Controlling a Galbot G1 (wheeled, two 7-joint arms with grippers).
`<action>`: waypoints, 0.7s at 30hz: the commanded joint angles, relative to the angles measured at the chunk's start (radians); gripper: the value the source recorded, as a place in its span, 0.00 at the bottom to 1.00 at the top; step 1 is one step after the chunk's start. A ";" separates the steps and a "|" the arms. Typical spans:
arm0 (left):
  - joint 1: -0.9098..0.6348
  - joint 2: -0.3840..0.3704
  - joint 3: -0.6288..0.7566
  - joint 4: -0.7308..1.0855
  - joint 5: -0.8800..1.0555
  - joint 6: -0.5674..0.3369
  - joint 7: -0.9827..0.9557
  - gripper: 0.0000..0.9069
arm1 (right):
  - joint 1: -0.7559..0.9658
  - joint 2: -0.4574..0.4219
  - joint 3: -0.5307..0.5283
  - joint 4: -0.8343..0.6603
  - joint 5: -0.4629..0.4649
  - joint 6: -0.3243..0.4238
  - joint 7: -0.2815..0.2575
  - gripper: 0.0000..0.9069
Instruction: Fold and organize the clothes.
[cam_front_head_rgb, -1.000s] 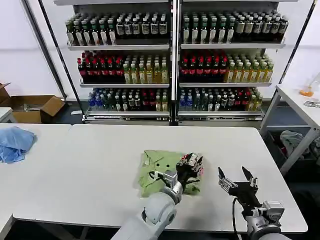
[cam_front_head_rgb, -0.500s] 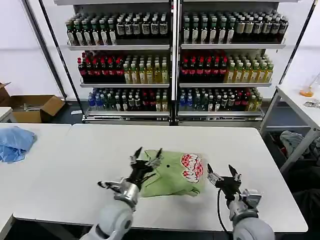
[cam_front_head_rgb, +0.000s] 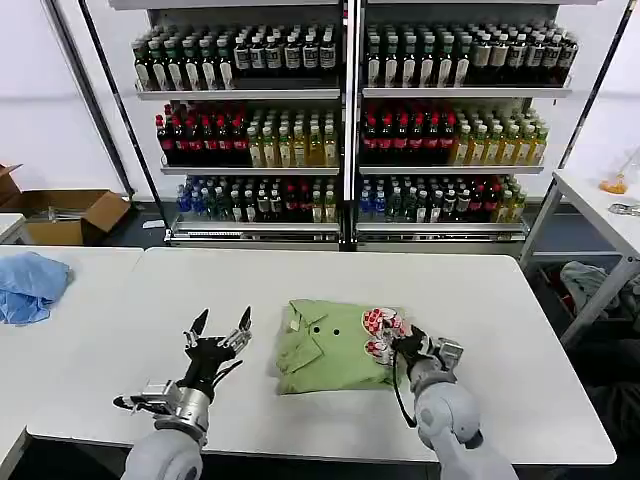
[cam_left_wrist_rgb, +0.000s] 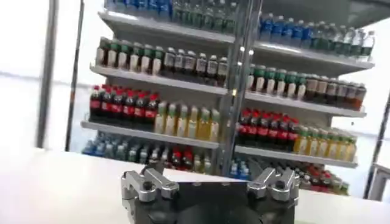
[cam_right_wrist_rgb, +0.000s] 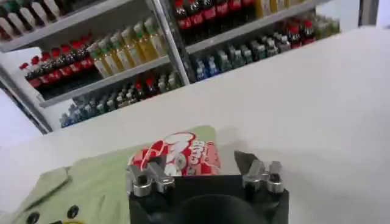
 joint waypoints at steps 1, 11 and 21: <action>0.060 0.033 -0.067 -0.024 -0.002 -0.013 -0.004 1.00 | 0.169 0.047 -0.041 -0.184 0.094 -0.013 0.033 0.00; 0.036 0.004 -0.043 0.004 0.000 -0.015 0.001 1.00 | 0.219 -0.024 -0.067 -0.238 0.022 -0.020 -0.008 0.00; 0.037 -0.024 -0.012 0.008 0.008 -0.019 0.015 1.00 | 0.216 -0.063 -0.045 -0.250 -0.052 0.005 -0.075 0.00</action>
